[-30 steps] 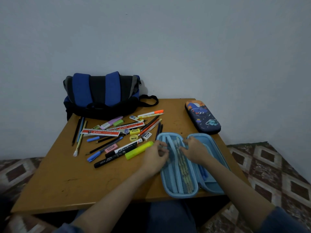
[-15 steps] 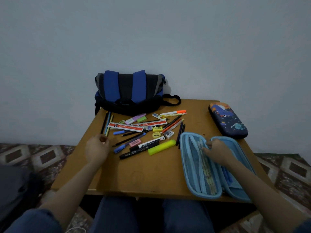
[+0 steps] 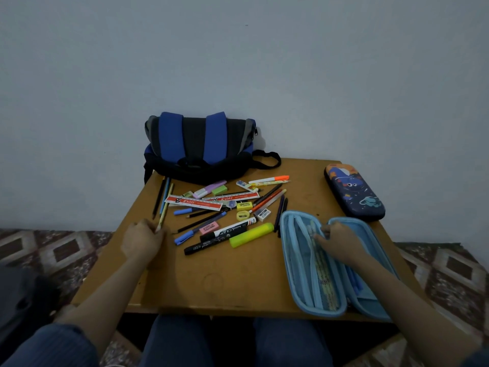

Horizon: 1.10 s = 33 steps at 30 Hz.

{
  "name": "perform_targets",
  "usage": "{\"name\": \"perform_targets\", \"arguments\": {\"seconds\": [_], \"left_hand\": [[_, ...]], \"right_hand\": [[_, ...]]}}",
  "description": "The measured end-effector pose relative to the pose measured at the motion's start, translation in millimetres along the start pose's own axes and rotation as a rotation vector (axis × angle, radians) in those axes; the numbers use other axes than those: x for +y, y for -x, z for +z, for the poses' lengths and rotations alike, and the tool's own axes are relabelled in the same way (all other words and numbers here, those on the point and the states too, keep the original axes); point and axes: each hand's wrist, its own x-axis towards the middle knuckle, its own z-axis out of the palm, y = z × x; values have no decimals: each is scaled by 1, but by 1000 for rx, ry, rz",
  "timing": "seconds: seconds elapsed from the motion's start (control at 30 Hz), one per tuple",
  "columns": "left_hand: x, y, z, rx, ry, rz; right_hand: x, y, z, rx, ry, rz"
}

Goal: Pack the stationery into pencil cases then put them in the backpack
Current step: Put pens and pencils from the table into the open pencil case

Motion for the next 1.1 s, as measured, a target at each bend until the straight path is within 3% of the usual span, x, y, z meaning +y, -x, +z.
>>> {"name": "perform_targets", "arguments": {"seconds": [0.23,0.47,0.83,1.1], "left_hand": [[5,-7,-3,61,54,-3],[16,13,-20,260,419,10],[38,34,-51,437,571,270],[52,46,-78,466,743,334]], "right_hand": [[1,-1,0,21,11,-17],[-2,1,1,-2,-23,11],[-10,7,1,-11,-15,7],[-14,10,-2,-38,16,8]]}}
